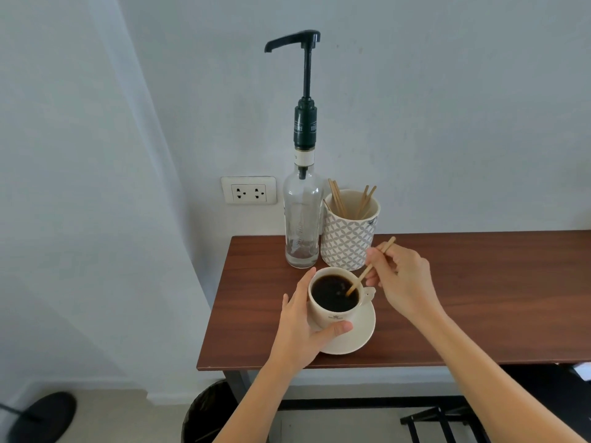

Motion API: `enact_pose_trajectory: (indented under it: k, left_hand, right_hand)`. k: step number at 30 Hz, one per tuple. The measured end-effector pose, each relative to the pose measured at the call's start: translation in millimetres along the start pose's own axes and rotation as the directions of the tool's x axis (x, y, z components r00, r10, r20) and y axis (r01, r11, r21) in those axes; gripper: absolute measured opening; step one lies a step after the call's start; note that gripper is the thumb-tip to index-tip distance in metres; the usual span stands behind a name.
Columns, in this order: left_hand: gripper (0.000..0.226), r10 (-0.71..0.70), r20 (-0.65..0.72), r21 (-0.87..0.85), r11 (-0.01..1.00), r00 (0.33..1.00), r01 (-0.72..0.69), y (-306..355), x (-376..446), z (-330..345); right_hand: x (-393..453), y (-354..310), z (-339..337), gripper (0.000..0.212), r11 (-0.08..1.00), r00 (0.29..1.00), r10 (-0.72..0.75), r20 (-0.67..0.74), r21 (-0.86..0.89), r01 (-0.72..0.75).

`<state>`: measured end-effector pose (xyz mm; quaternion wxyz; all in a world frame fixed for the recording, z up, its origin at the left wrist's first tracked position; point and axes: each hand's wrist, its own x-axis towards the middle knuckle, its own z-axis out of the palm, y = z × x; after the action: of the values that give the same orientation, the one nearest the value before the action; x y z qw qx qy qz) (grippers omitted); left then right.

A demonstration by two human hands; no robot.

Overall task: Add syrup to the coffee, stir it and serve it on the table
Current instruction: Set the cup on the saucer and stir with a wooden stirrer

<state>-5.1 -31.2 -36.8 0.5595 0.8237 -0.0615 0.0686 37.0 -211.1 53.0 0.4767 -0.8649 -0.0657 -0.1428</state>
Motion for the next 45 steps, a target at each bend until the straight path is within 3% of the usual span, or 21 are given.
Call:
enact_pose_trajectory:
  k: [3, 8, 12, 14, 19, 22, 26, 32, 37, 41, 45]
  left_hand:
    - [0.097, 0.000, 0.001, 0.004, 1.000, 1.000, 0.000, -1.2, 0.1, -0.2]
    - [0.097, 0.001, -0.001, 0.001, 1.000, 1.000, -0.001, 0.3, -0.7, 0.1]
    - [0.097, 0.012, -0.007, 0.009, 1.000, 1.000, -0.012, 0.1, -0.4, -0.3]
    - [0.097, 0.010, -0.006, 0.008, 1.000, 1.000, -0.010, -0.2, -0.6, 0.1]
    - [0.093, 0.010, -0.005, 0.009, 1.000, 1.000, -0.010, 2.1, -0.8, -0.4]
    - [0.095, 0.005, -0.007, 0.011, 1.000, 1.000, -0.005, 2.1, -0.9, -0.8]
    - [0.098, 0.009, -0.004, 0.015, 1.000, 1.000, -0.009, 0.2, -0.3, -0.7]
    - [0.092, 0.015, -0.007, 0.009, 1.000, 1.000, -0.015, 2.0, -0.1, -0.2]
    - [0.094, 0.011, -0.003, 0.008, 1.000, 1.000, -0.011, -0.4, -0.1, -0.2]
    - [0.093, 0.011, -0.009, 0.009, 1.000, 1.000, -0.011, 0.0, 0.5, 0.1]
    - [0.094, 0.016, -0.009, 0.006, 1.000, 1.000, -0.016, -0.5, 0.4, 0.2]
  right_hand:
    - [-5.3, -2.0, 8.4, 0.025, 0.998, 0.998, -0.001, 0.065, 0.059, -0.003]
    - [-2.2, -1.4, 0.6, 0.026, 0.997, 0.997, -0.059, -0.047, -0.049, 0.056]
    - [-9.4, -13.0, 7.7, 0.024, 0.997, 0.992, -0.070, 0.102, 0.019, 0.069]
    - [-7.4, -20.1, 17.7, 0.023, 0.991, 0.985, -0.134, 0.109, 0.027, 0.131]
    - [8.6, -17.7, 5.4, 0.026, 0.933, 0.958, -0.280, 0.063, -0.219, 0.287]
    - [2.4, -17.7, -2.7, 0.029, 0.936, 0.971, -0.208, 0.115, -0.265, 0.232]
    - [-7.4, -32.3, 17.8, 0.025, 0.986, 0.976, -0.158, 0.147, -0.032, 0.164]
    - [7.3, -20.7, -2.5, 0.029, 0.951, 0.978, -0.207, 0.040, -0.227, 0.211]
    - [-2.3, -22.1, 10.0, 0.027, 0.993, 0.991, -0.106, 0.086, -0.045, 0.110]
    - [4.5, -13.7, 4.6, 0.030, 0.977, 0.992, -0.129, 0.003, -0.170, 0.128]
    - [-1.4, -12.0, 9.0, 0.027, 0.996, 0.994, -0.077, 0.081, -0.029, 0.079]
